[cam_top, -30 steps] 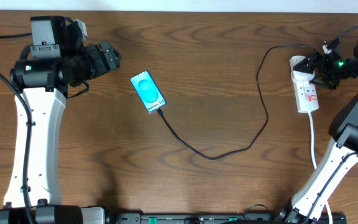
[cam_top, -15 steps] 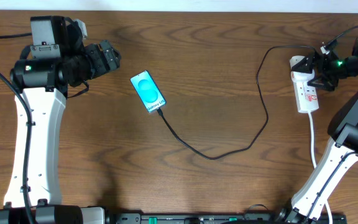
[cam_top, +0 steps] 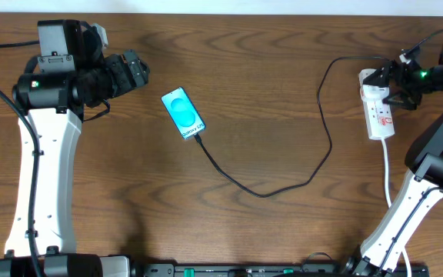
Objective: Plug charger to phone and switch on socket
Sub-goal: 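Lift the right gripper up and away from the power strip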
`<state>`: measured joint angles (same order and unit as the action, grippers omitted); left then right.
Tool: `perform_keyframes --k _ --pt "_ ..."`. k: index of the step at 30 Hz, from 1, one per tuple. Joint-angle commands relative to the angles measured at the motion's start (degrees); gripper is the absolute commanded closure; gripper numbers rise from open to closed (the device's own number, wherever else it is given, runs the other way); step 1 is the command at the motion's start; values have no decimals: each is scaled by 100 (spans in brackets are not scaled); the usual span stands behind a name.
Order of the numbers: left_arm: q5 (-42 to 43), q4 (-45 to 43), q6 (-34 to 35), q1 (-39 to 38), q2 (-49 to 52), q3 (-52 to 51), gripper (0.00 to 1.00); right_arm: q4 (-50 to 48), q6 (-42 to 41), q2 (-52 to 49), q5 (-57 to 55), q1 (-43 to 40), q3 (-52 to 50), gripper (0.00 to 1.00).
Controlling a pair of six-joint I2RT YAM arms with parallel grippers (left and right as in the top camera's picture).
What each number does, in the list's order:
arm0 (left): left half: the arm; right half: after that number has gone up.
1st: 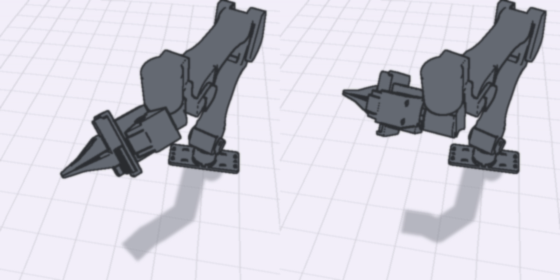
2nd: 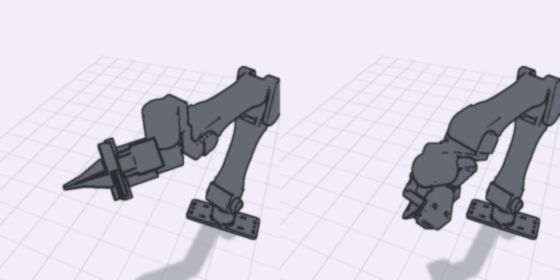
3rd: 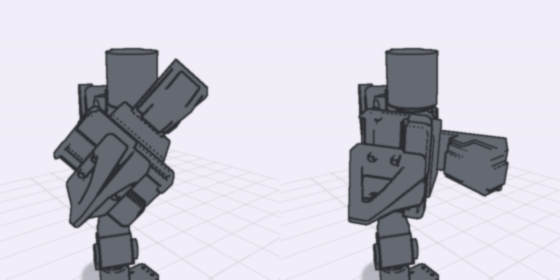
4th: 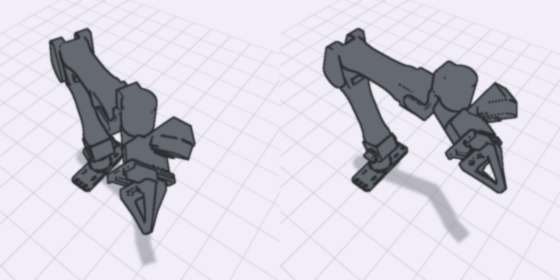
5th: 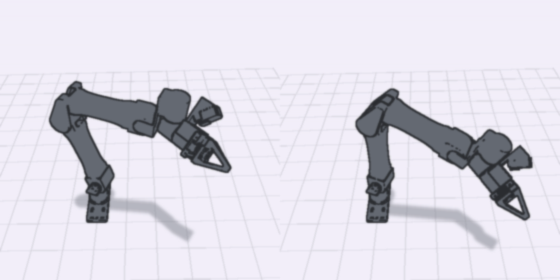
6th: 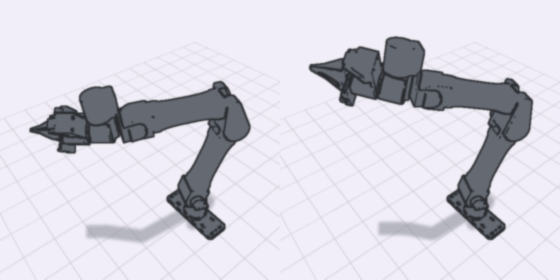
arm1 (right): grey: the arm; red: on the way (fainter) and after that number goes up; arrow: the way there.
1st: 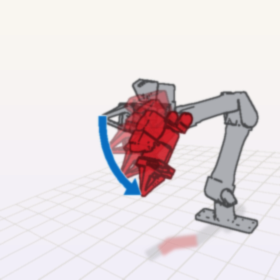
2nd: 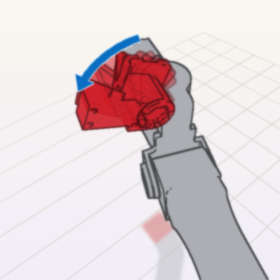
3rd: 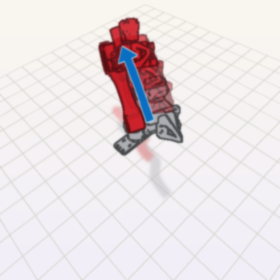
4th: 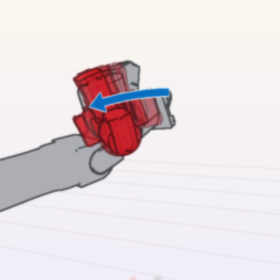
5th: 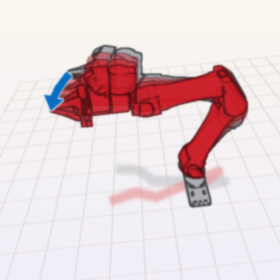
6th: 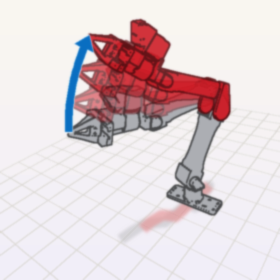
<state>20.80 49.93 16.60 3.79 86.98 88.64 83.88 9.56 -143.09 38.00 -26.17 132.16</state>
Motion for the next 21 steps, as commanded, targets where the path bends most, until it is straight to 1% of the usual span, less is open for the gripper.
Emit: perform_keyframes --k 1,13,21 --pt "-57 17 -50 4 -7 46 6 155 33 -37 42 -85 474 1" --pt "-81 15 -52 4 -7 46 5 1040 79 57 -81 -223 1869 1" --pt "-105 -85 -52 7 -7 46 6 1189 76 697 11 -90 2367 1"
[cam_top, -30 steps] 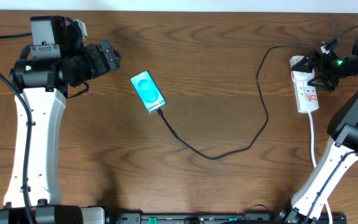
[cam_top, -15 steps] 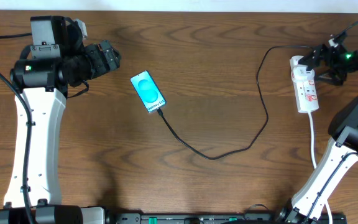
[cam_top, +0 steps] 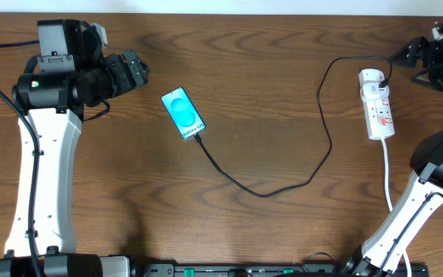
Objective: Plug charger to phone and switch on socket
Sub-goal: 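Lift the right gripper up and away from the power strip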
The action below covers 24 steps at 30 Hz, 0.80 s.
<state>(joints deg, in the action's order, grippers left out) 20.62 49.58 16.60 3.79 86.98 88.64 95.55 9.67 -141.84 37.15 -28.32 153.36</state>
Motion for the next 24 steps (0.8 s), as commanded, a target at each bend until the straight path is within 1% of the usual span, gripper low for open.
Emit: perform_keyframes --k 1,6,9,11,15,20,24 --pt "-87 -79 -50 7 -7 46 6 11 66 734 96 201 254 1" --pt "-87 -142 -50 7 -7 46 6 -33 66 1375 -22 664 254 1" --pt "-87 -179 -50 7 -7 46 6 -55 63 1725 -337 1080 254 1" --pt "-87 -205 -50 7 -7 46 6 -50 57 2024 -866 1606 254 1" --pt "-87 -208 -50 7 -7 46 6 -22 -44 2260 -1674 2328 254 1" --pt "-81 -208 -50 7 -7 46 5 120 -42 2299 -2389 3174 254 1" --pt "-81 -208 -50 7 -7 46 5 118 -39 2299 -3158 3663 254 1"
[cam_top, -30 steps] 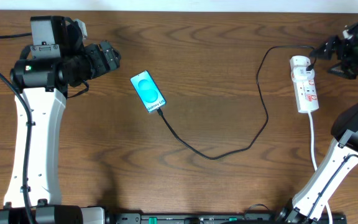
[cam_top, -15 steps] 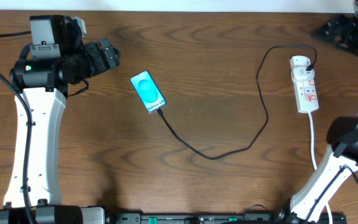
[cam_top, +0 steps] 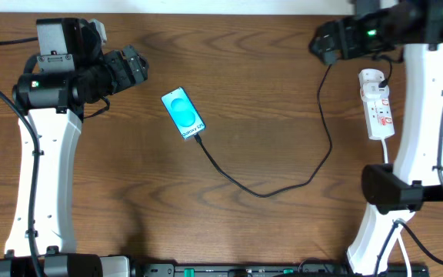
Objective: Plug charger to phone and switch on socket
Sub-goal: 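Lift the right gripper up and away from the power strip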
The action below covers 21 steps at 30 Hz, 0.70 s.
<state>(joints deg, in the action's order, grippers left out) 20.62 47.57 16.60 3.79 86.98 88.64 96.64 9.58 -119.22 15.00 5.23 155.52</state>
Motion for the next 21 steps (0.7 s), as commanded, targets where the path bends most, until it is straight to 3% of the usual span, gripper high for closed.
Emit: perform_keyframes --k 1,21 --pt "-81 -7 -50 4 -7 46 6 -9 -31 37 -1115 391 37 1" --pt "-81 -4 -50 4 -7 46 6 -39 -33 37 -1550 682 37 1"
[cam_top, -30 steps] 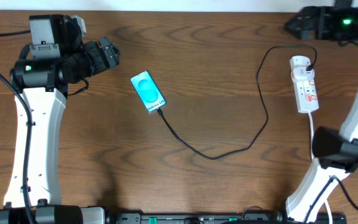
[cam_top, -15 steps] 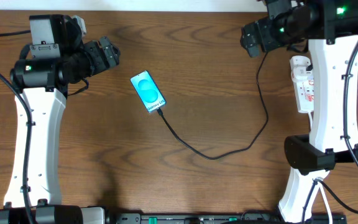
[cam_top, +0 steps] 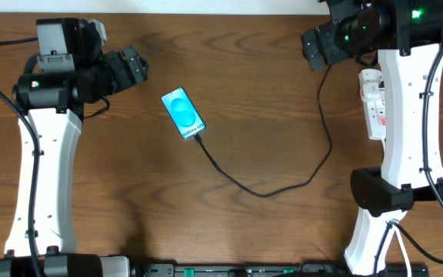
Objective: Plug charger to phone and switch on socket
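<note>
The phone point(cam_top: 183, 113) lies face up at centre left, its screen lit blue. A black charger cable point(cam_top: 268, 192) is plugged into its lower end, loops across the wood and rises to the white socket strip point(cam_top: 371, 100) at the right. My right arm covers part of that strip. My left gripper point(cam_top: 134, 68) hovers left of the phone, apart from it, jaws spread with nothing between them. High over the table, my right gripper point(cam_top: 314, 46) sits up and left of the strip, near the cable's top bend; its jaws cannot be made out.
The white left arm point(cam_top: 41, 169) runs down the left side. The white right arm point(cam_top: 406, 123) stands along the right side over the strip. A black rail point(cam_top: 237, 269) runs along the front edge. Bare wood lies between the phone and the strip.
My right gripper has shifted slightly left, and the right arm now covers more of the socket strip. Phone, cable and left gripper are where they were.
At first my right gripper was at the top end of the socket strip. Then it was lifted away to the far right corner. Later the arm stood raised over the strip with the gripper up and left of it, as now. Phone, cable and left arm stayed put.
</note>
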`<state>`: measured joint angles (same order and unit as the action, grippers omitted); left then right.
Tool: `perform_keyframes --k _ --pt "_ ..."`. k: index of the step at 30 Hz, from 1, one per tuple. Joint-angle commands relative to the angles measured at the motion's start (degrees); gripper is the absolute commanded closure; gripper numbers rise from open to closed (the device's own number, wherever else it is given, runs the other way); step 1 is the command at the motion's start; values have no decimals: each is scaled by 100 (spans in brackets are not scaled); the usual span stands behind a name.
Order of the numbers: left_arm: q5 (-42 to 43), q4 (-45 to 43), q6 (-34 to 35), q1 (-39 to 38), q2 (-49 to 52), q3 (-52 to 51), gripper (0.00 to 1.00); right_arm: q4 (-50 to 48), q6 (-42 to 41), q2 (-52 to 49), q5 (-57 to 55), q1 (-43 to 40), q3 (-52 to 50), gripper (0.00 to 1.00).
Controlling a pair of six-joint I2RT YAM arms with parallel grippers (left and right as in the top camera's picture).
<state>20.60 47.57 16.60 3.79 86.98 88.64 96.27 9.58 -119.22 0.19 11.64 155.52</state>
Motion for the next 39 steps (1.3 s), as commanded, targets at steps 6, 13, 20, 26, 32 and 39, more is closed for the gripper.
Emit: perform_keyframes --k 6,13,20,26,32,39 --pt "-79 -4 -50 4 -7 46 6 0 -33 37 -70 42 37 1" --pt "-79 -4 -50 4 -7 46 5 0 -33 37 -68 42 37 1" --pt "-79 -4 -50 4 -7 46 6 0 -33 37 -68 42 37 1" --pt "-81 -4 -50 4 -7 46 5 0 -33 37 -68 42 37 1" --pt "-719 704 -52 -7 -118 44 6 0 -33 37 -70 42 37 1" --pt "-1814 435 -52 -533 -1167 -841 6 0 -33 37 -68 42 37 1"
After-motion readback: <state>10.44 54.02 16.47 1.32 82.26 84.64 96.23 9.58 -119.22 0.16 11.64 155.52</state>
